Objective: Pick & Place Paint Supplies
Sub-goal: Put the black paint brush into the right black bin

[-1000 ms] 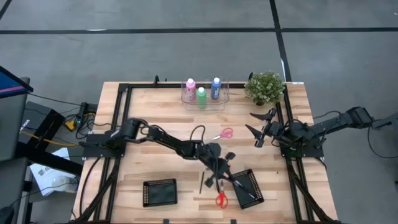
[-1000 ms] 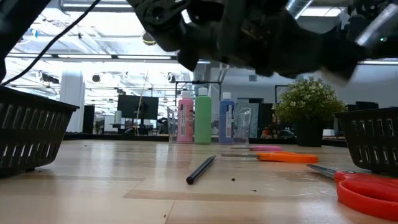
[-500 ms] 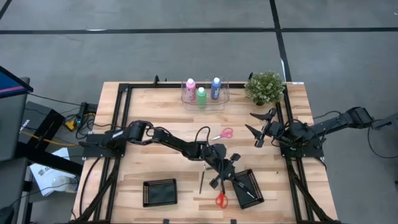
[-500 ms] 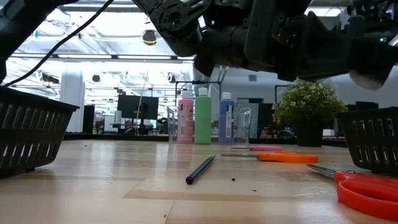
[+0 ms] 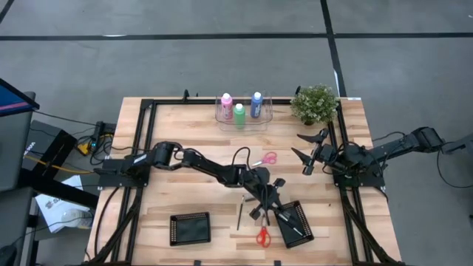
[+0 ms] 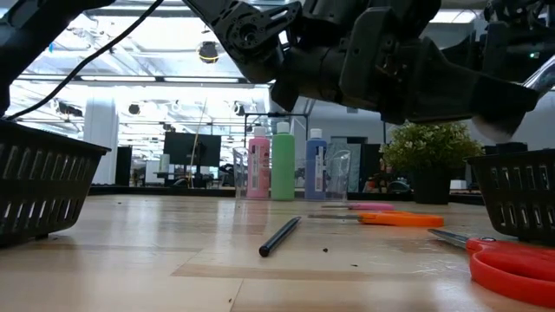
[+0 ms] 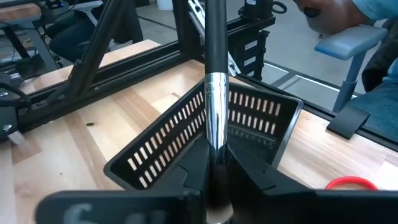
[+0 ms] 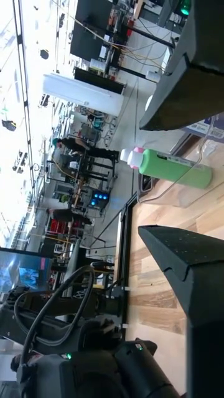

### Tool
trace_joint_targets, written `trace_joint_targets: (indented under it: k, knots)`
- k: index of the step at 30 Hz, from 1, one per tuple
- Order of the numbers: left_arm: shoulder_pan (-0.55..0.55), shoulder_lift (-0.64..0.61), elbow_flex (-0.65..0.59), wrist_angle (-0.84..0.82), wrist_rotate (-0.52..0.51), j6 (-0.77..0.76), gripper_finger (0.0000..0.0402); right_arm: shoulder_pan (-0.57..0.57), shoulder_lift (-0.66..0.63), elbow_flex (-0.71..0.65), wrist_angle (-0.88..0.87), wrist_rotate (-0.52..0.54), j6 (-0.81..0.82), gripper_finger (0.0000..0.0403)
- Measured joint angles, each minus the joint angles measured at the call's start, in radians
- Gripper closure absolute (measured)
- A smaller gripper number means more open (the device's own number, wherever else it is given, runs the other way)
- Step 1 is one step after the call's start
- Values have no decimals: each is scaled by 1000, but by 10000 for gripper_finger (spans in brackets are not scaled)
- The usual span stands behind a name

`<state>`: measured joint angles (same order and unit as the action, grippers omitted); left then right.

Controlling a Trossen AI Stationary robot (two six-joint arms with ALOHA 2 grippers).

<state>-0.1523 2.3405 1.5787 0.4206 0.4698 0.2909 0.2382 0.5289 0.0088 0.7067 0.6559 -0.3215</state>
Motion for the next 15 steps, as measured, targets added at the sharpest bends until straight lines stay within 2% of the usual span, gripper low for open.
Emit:
trace_joint_targets:
  k: [6,15]
  knots:
    - [1,0,0,-7,0,0,322,0,0,0,0,0,0,159]
    - [3,-3,0,-21,10,3,315,0,0,0,0,0,-1,159]
